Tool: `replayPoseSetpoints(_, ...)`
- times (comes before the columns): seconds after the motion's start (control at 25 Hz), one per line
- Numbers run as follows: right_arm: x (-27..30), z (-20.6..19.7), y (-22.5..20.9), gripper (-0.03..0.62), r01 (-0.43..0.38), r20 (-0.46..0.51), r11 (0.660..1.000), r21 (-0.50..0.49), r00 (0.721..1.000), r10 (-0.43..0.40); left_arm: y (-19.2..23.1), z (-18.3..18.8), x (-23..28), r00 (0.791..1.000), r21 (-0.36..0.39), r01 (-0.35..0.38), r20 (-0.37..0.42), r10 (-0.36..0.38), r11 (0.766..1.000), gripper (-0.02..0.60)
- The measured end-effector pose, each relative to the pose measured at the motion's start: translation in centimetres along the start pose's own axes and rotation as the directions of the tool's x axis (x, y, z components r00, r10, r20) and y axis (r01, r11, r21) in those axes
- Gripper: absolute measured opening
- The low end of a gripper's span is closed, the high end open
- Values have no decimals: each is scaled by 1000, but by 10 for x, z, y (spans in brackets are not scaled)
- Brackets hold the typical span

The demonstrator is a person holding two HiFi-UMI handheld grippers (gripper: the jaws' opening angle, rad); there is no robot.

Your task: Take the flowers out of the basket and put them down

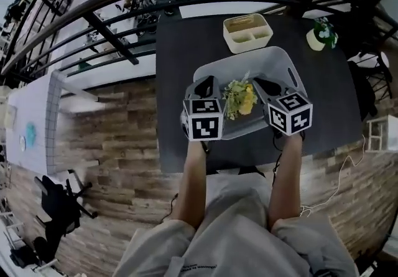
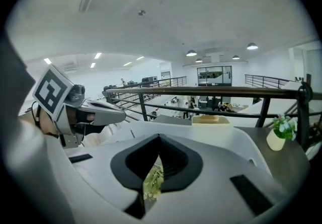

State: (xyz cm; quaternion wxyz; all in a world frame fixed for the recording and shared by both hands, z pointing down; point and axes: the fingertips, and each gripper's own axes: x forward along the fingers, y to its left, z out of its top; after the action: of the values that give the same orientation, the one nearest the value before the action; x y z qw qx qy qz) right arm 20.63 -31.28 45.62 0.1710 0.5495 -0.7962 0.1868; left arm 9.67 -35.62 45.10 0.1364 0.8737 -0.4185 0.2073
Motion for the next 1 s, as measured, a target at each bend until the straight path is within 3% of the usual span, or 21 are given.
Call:
replayPoseSetpoints(0.28,49,9,-2,18,-175,-31,984,-44,984,173,15,1,5,993,-85,-118,5,119,989,3)
replayPoseSetpoints(0.48,71,-10,11,18,-264,-106,954,-139,962,251,23,-9,7,984,-153,-175,-4,176,973,3)
replayPoseSetpoints(0.76,100,-56,40,25,-422,-304,852,-309,893,332,39,-21,-2,966,-191,-258,-24,258,947,3)
replayPoseSetpoints(0.92,109,-89,53,30,-483,-414,796,-364,850,327,48,-25,-18,954,-187,-299,-29,298,936,3)
replayPoseSetpoints(1.0,114,-97,58,75,-505,-450,774,-381,833,322,56,-26,-27,947,-188,-321,-34,320,928,3)
